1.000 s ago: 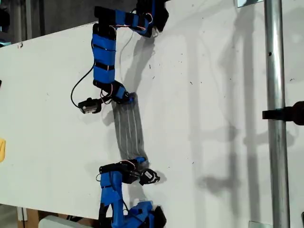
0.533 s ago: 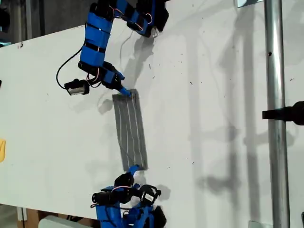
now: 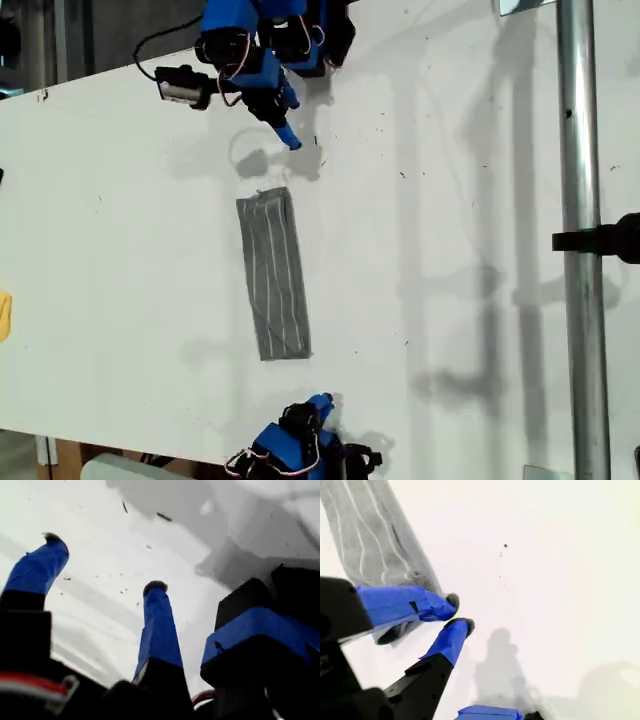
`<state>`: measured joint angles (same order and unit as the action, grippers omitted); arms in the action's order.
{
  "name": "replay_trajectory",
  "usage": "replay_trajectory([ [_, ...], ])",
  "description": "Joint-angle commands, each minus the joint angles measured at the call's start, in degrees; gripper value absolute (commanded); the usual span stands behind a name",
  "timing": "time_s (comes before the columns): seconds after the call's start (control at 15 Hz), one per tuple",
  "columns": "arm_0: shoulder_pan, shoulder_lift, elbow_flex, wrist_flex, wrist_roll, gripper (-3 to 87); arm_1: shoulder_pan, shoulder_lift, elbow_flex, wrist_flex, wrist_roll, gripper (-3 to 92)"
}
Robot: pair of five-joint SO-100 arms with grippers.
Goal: Grasp corners of a towel and fold twice.
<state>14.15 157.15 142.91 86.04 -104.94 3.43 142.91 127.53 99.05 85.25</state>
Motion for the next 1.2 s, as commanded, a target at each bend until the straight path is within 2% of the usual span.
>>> replay_trajectory([
  [0.0, 7.2, 8.9, 5.9, -6.4, -2.8, 0.2, -11.9, 8.4, 2.3, 2.4, 15.4, 34.3],
  [0.13, 8.4, 14.4, 9.7, -10.0, 4.3, -2.6, -14.9, 7.0, 2.0, 3.2, 20.4, 38.1],
  [0.2, 9.3, 23.6, 16.3, -14.8, 6.0, -2.6, -14.5, 5.5, 2.0, 3.0, 20.4, 40.4],
  [0.27, 9.1, 37.5, 25.6, -16.1, 6.0, -2.6, -12.2, 4.6, 2.4, 2.2, 18.5, 42.1],
  [0.4, 8.5, 42.2, 33.6, -17.3, 5.7, -2.6, -3.6, 4.0, 3.2, -0.8, 9.1, 43.1],
  [0.6, 6.5, 42.2, 35.8, -16.1, 7.2, -2.6, 14.7, -6.6, -0.3, -10.7, -12.4, 43.1],
  [0.73, 5.8, 42.2, 35.8, -13.8, 6.8, -2.6, 20.8, -17.9, -5.9, -18.1, -20.2, 43.5],
  [1.0, 5.4, 42.2, 35.9, -13.5, 6.9, -2.5, 22.3, -43.4, -18.3, -31.9, -23.6, 44.1],
  [1.13, 5.6, 42.2, 35.9, -13.4, 6.8, -2.5, 21.6, -56.5, -25.8, -35.1, -23.6, 44.8],
])
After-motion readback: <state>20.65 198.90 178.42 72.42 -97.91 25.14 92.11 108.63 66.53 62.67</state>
